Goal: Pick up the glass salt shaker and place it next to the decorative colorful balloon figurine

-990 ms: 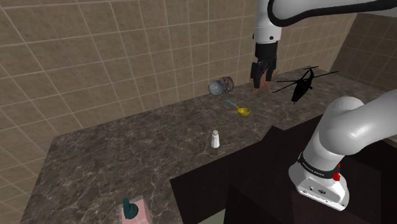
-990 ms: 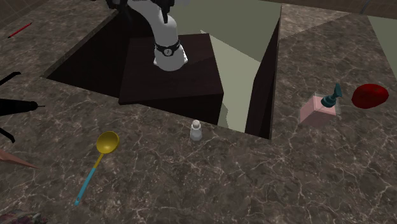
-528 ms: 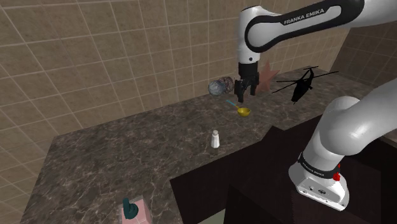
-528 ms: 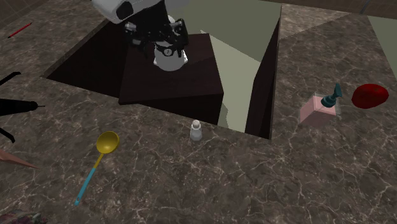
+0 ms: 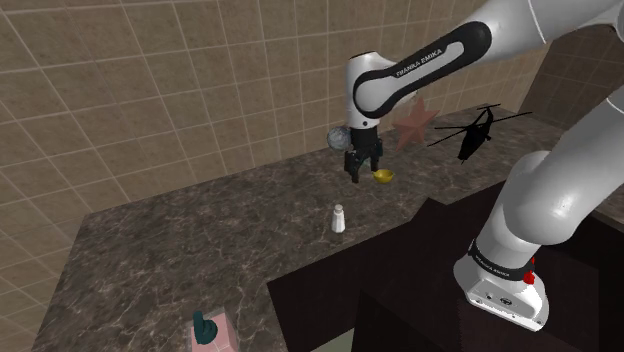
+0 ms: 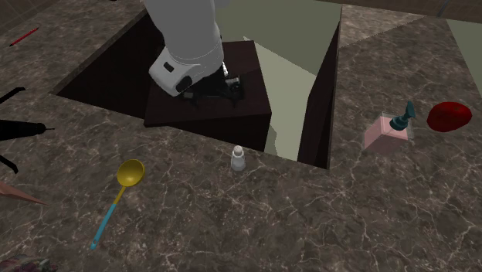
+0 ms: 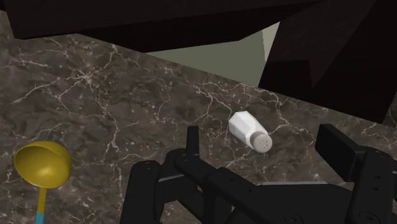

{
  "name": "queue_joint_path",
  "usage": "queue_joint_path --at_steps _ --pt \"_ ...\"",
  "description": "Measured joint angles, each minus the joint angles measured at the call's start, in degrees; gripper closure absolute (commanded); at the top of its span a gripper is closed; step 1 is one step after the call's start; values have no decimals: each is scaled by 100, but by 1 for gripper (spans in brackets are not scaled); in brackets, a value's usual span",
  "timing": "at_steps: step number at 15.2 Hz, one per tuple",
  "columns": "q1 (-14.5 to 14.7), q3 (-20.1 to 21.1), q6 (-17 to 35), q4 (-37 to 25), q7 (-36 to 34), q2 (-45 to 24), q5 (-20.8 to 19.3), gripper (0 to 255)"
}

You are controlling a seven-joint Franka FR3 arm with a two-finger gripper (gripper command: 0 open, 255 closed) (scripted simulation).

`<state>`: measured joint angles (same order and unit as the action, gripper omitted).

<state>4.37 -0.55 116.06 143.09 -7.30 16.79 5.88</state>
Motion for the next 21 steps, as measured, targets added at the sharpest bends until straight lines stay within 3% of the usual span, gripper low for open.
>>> queue_joint_path --at_steps 10,21 --pt "236 214 1354 -693 -114 -2165 385 0" --pt "270 263 2061 -549 -29 -2735 505 0"
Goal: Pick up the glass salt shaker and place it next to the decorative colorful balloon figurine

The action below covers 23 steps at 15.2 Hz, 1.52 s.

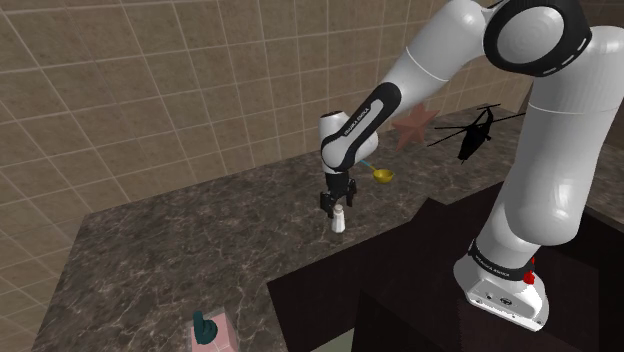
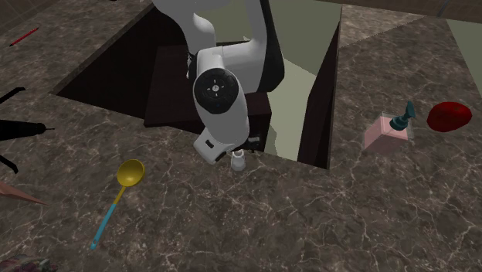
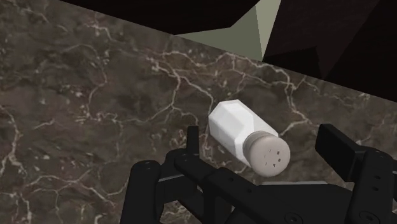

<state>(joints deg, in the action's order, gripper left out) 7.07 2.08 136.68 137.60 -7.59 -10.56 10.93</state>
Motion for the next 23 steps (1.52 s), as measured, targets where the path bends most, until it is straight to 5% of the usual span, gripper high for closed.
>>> queue_joint_path --at_steps 3,4,14,23 --pt "0 1 7 3 1 -3 1 0" --pt "0 1 7 3 1 -3 1 255" --pt "0 1 8 3 2 -1 2 255" --pt "-1 -16 -578 -60 -114 528 -79 255"
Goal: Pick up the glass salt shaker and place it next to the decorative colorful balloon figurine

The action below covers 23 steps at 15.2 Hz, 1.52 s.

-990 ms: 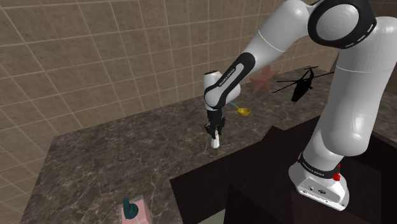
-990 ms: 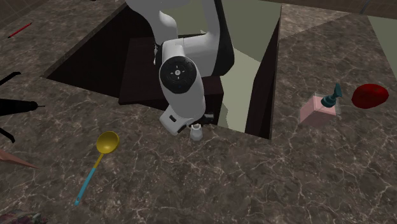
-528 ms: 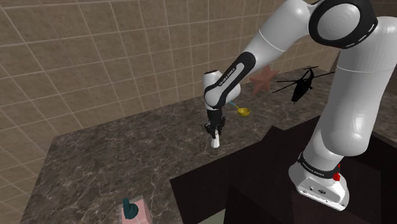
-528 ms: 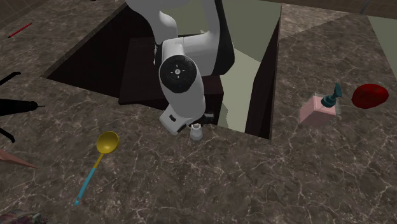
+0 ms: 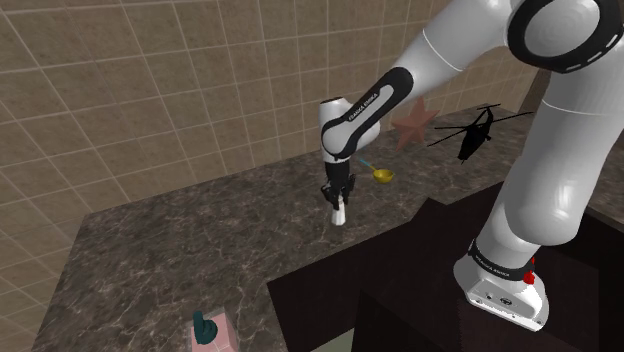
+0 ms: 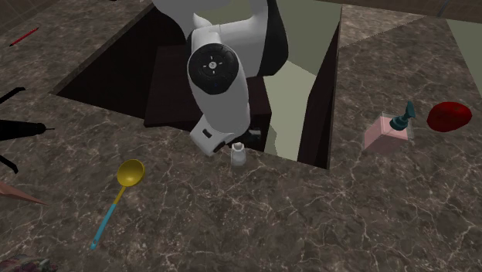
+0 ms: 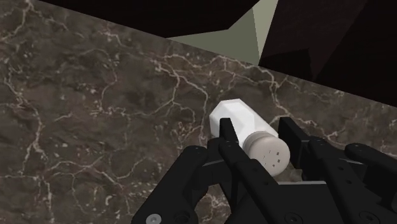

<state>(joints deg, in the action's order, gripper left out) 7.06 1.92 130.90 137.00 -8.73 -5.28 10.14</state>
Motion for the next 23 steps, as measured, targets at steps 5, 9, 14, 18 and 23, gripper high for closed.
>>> queue_joint_path --at_steps 5,9,14,18,23 --pt "-9 -12 -385 -75 -58 311 -46 255" --pt "-20 -23 -701 -161 -98 543 -80 255" --pt "-28 -31 -1103 -306 -154 802 -115 255" --pt "-31 -34 -1415 -440 -201 983 -138 255" --pt "-35 -38 -1808 -647 -256 1174 -162 255"
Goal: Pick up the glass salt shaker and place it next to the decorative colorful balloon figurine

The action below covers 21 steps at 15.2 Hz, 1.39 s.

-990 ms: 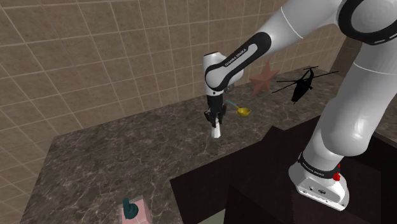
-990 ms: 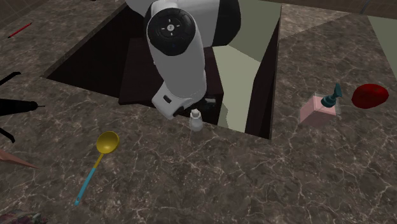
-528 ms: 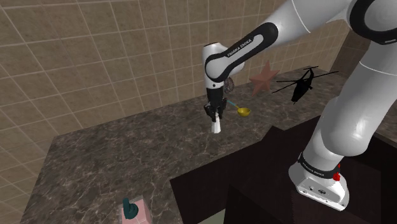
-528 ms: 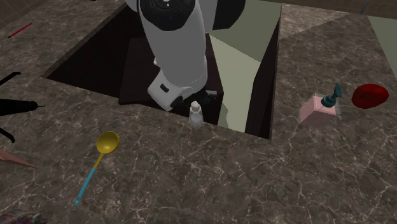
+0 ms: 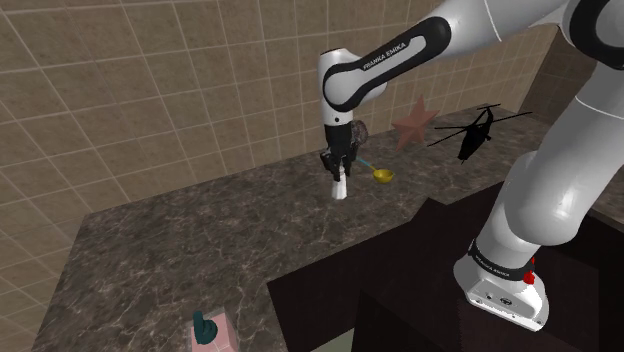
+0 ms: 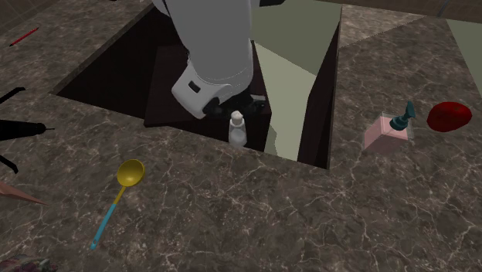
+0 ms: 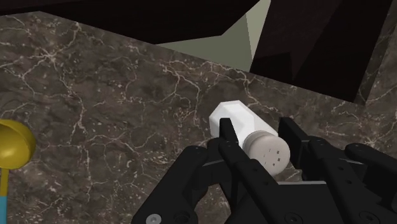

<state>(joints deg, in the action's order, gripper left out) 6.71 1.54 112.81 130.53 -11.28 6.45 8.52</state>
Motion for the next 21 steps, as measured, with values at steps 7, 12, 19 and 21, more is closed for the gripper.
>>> queue_joint_path --at_steps 7,12,19,21 --pt "-2 -3 -532 -311 -76 224 -24 255" --pt "-84 -102 -794 -563 45 216 -85 255" --pt "-497 -581 -985 -1358 842 -479 -297 255" --pt "-627 -716 -1102 -1654 1083 -679 -343 255"
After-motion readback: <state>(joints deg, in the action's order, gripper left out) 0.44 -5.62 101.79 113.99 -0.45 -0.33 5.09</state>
